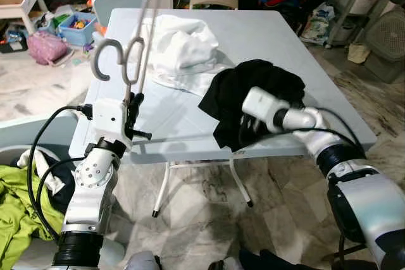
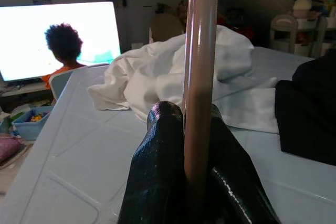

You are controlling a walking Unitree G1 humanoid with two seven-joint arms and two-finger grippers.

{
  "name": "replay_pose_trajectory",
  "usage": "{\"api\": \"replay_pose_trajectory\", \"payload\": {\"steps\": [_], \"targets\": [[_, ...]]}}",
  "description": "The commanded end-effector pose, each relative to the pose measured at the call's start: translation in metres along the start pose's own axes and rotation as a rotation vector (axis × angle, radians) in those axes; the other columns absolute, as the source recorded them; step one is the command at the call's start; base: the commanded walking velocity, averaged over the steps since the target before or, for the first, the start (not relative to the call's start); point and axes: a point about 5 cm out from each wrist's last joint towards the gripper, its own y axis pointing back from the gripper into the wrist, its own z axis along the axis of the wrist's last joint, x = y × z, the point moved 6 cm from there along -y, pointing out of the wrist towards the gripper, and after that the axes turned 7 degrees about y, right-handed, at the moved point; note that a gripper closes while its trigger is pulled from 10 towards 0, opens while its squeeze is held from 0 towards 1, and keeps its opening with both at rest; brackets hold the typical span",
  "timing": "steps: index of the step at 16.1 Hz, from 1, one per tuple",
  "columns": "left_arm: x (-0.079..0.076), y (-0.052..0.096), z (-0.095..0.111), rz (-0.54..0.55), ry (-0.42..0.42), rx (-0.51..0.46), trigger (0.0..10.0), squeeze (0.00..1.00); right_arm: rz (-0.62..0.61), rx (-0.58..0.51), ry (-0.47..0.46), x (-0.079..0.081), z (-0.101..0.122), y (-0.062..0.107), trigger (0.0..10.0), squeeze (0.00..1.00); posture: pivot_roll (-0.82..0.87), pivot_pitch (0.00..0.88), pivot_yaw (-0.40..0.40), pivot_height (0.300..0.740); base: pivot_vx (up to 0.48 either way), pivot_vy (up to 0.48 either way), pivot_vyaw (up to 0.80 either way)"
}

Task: Hang hanger

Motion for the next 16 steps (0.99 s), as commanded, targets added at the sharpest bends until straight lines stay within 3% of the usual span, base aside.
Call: {"api": "replay_pose_trajectory", "payload": {"steps": [1, 3, 4, 6, 7, 8, 9, 10, 12, 16], "targets": [[0.001, 0.010, -0.034, 0.002, 0.017, 0.137, 10.0, 0.00, -0.101, -0.091, -0.009, -0.017, 0.014, 0.005, 10.0, 1.00, 0.02, 0.024, -0.065, 0.740, 0.000, 0.000, 0.00], [0.002, 0.009, -0.031, -0.007, 0.011, 0.131, 10.0, 0.00, -0.177, -0.127, -0.002, -0.025, 0.018, 0.010, 10.0, 1.00, 0.03, 0.020, -0.055, 0.740, 0.000, 0.000, 0.00], [0.003, 0.009, -0.030, -0.009, 0.008, 0.131, 10.0, 0.00, -0.282, -0.150, -0.007, -0.042, 0.021, 0.017, 10.0, 1.00, 0.04, 0.019, -0.046, 0.740, 0.000, 0.000, 0.00], [0.004, 0.009, -0.030, -0.011, 0.002, 0.133, 10.0, 0.00, -0.361, -0.158, -0.091, -0.061, 0.017, 0.027, 10.0, 1.00, 0.04, 0.015, -0.041, 0.740, 0.000, 0.000, 0.00], [0.004, 0.009, -0.030, -0.013, 0.001, 0.134, 10.0, 0.00, -0.348, -0.149, -0.123, -0.063, 0.011, 0.031, 10.0, 1.00, 0.04, 0.014, -0.041, 0.740, 0.000, 0.000, 0.00], [0.003, 0.009, -0.030, -0.016, -0.001, 0.135, 10.0, 0.00, -0.292, -0.140, -0.184, -0.058, 0.003, 0.033, 10.0, 1.00, 0.04, 0.012, -0.040, 0.740, 0.000, 0.000, 0.00], [0.003, 0.009, -0.030, -0.019, -0.004, 0.136, 10.0, 0.00, -0.145, -0.121, -0.216, -0.038, -0.007, 0.036, 10.0, 1.00, 0.04, 0.012, -0.040, 0.740, 0.000, 0.000, 0.00], [0.004, 0.009, -0.030, -0.019, -0.007, 0.137, 10.0, 0.00, -0.033, -0.113, -0.230, -0.021, -0.014, 0.040, 10.0, 1.00, 0.03, 0.014, -0.038, 0.740, 0.000, 0.000, 0.00], [0.005, 0.010, -0.030, -0.021, -0.010, 0.142, 10.0, 0.00, 0.096, -0.069, -0.242, -0.004, -0.030, 0.054, 10.0, 1.00, 0.03, 0.023, -0.034, 0.740, 0.000, 0.000, 0.00], [0.002, 0.011, -0.033, -0.025, -0.007, 0.153, 10.0, 0.00, 0.217, -0.106, -0.430, 0.001, -0.030, 0.070, 10.0, 1.00, 0.03, 0.034, -0.030, 0.740, 0.000, 0.000, 0.00]]}}
